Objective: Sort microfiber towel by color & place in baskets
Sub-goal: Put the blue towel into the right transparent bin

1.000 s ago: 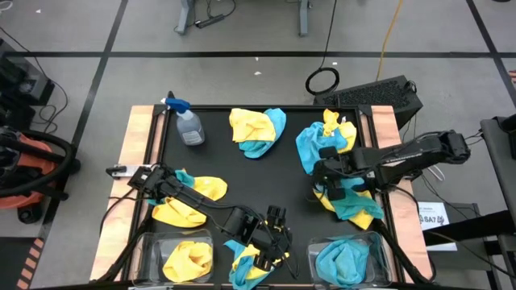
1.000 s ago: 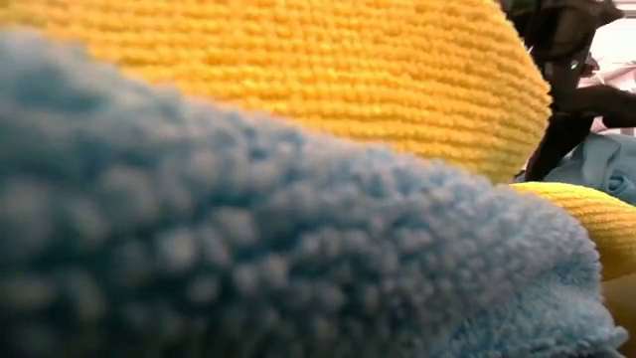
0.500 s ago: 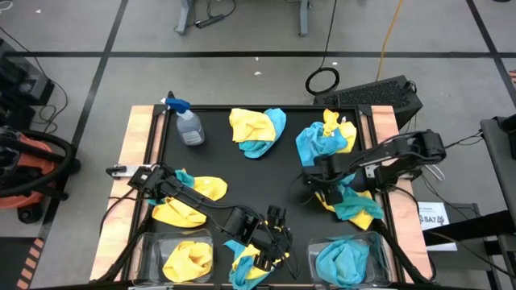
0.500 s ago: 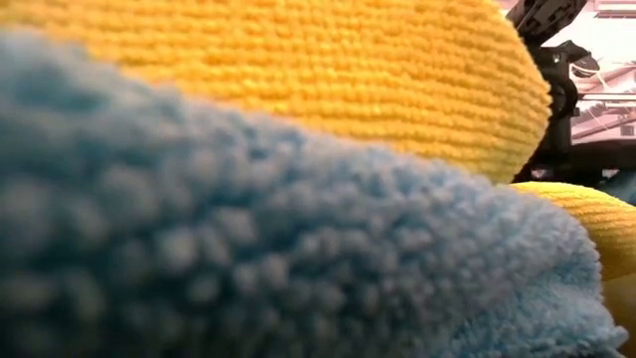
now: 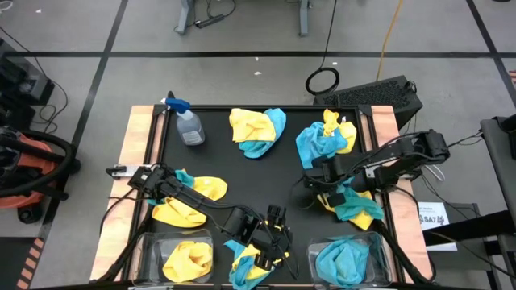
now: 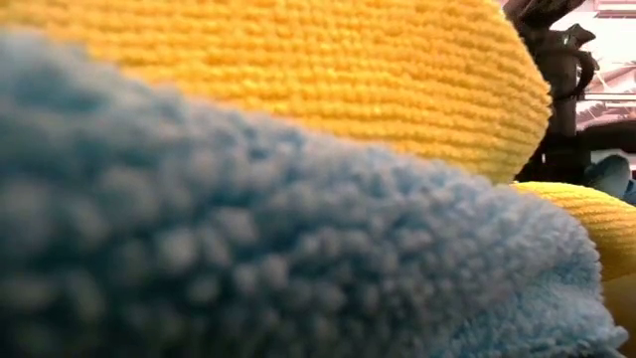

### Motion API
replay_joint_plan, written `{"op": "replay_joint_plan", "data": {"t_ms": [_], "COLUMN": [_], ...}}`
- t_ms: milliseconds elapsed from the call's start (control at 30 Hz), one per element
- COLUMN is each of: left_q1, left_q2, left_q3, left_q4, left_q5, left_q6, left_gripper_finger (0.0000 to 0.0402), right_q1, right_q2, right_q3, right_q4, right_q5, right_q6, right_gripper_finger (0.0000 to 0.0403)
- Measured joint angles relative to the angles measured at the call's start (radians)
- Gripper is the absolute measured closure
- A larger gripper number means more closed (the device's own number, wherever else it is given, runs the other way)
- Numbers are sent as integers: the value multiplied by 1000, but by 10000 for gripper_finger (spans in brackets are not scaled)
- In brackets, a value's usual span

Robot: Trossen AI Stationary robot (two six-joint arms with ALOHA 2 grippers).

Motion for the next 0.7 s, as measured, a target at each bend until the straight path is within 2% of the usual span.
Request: {"op": "replay_joint_plan", "data": {"t_ms": [200,533,700], "left_q1": [1,21,60], "left_q2": [0,0,0], "left_q3": [0,0,-1], "left_q4": [10,88,152], "left_q5": [-73,-363,-393], "left_q6": [0,-60,-89], "left_gripper_finger": [107,107,107], "right_q1": [46,140,197], "right_q2": [-121,-349,-428], "right_q3": [69,239,324], "right_q4": [-17,-20,-8], "right_q5": [-4,-30,-30], "right_q6": [-17,-45,-54], "right_gripper_finger": [399,399,399]}}
